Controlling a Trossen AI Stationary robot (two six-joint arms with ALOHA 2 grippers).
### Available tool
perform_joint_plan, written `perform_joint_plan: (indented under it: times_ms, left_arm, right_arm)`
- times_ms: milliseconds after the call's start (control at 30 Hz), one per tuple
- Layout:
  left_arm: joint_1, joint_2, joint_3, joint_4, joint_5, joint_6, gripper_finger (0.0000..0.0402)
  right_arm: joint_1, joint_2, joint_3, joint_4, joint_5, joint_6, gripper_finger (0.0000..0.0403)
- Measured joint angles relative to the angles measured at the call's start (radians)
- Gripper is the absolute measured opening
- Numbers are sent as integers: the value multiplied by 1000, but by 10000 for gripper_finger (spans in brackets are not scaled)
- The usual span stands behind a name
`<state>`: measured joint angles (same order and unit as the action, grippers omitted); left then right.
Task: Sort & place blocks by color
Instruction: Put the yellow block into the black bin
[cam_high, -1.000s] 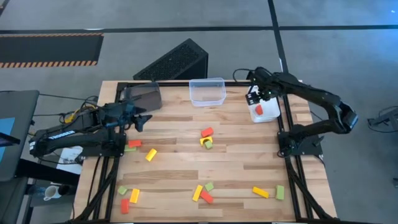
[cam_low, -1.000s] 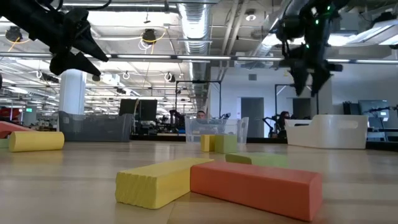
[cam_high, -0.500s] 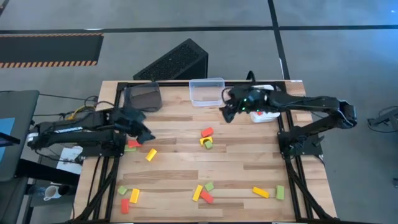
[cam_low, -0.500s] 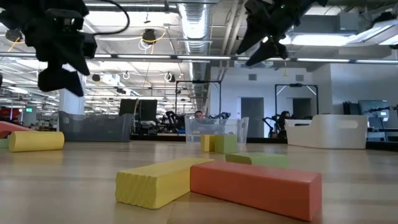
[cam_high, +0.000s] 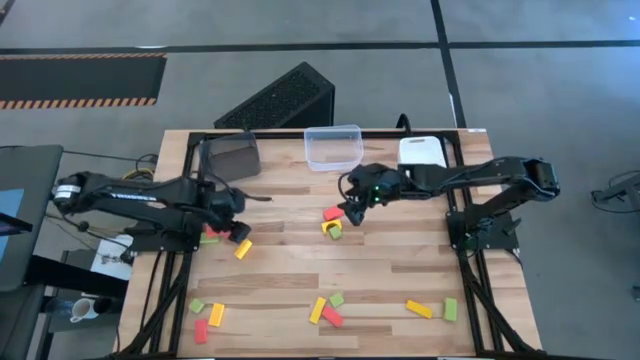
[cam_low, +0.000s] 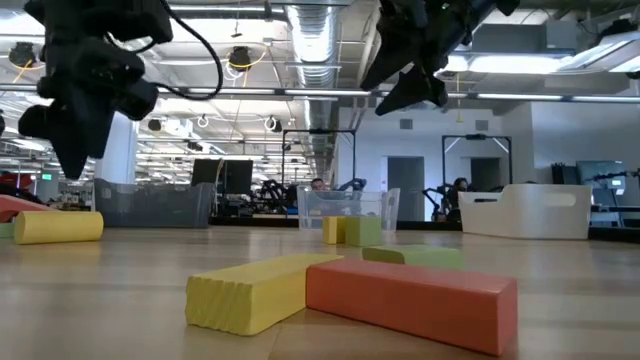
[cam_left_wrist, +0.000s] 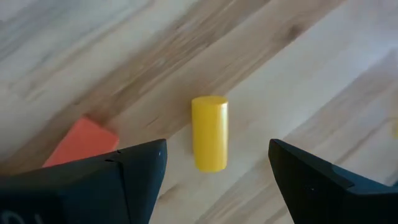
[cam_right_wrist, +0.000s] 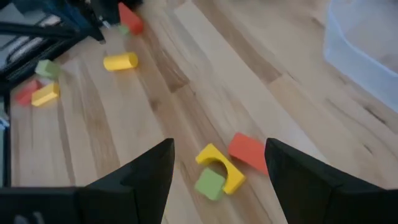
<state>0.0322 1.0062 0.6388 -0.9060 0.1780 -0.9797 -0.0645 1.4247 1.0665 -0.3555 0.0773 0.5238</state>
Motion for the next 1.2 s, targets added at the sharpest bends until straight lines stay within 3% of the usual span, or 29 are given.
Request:
perform_joint_plan:
  times_ms: [833,967,1200]
  left_arm:
    - [-282,462,17,189,-159,-211,254]
    - [-299,475,49,153,-206,-229,215]
    - [-300,479,76,136,-240,-183,91]
  right_arm:
    - [-17,1,0,-172,-31,-192,272]
    - [-17,1,0,-199,-31,-227,272]
    - [-17,1,0,-199,-31,-247,272]
